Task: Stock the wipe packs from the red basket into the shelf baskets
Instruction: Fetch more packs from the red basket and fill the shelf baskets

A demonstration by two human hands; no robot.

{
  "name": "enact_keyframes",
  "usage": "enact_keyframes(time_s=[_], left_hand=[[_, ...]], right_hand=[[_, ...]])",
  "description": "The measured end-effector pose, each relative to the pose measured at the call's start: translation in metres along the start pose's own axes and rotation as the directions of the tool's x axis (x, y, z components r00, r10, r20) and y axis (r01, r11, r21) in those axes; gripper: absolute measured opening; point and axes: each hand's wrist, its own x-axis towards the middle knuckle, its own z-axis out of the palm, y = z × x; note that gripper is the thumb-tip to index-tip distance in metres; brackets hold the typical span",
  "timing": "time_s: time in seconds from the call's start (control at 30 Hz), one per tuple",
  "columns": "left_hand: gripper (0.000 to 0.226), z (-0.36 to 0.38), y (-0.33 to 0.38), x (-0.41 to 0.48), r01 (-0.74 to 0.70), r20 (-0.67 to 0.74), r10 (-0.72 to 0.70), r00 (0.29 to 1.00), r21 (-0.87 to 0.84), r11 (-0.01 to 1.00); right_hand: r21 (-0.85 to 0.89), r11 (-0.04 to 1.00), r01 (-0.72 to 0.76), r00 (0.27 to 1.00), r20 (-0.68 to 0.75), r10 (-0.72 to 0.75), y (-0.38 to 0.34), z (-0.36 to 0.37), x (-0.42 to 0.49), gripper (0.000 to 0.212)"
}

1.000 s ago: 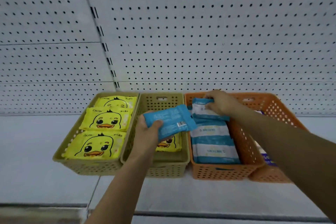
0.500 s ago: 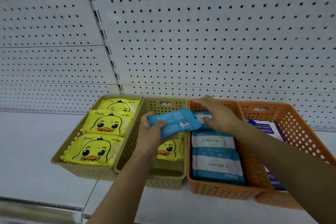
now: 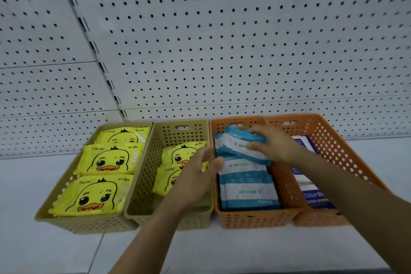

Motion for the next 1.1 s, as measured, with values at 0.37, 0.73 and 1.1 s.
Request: enact_keyframes(time_s=[0.37, 0.73, 1.1], left_hand=[[0.097, 0.000, -0.027, -0.023, -0.226, 0.308, 0.103, 0.946, 0.401, 0.888], [0.101, -0.004, -0.040, -0.026, -0.289, 0.345, 0.124, 0.930, 0.483, 0.827], [0.078, -0.006, -0.048, -0.038, -0.454, 0.317, 0.326, 0.891, 0.654, 0.605]], right_hand=[[-0.508, 0.859, 0.056, 0.995, 0.096, -0.008, -0.022, 0.032, 0.009, 0.040], [-0.102, 0.993, -0.062, 0.966, 0.242, 0.085, -0.036, 0.055, -0.023, 0.048], [-0.202, 0.910, -0.363, 0.912, -0.278, 0.302, -0.111, 0.091, -0.128, 0.041]])
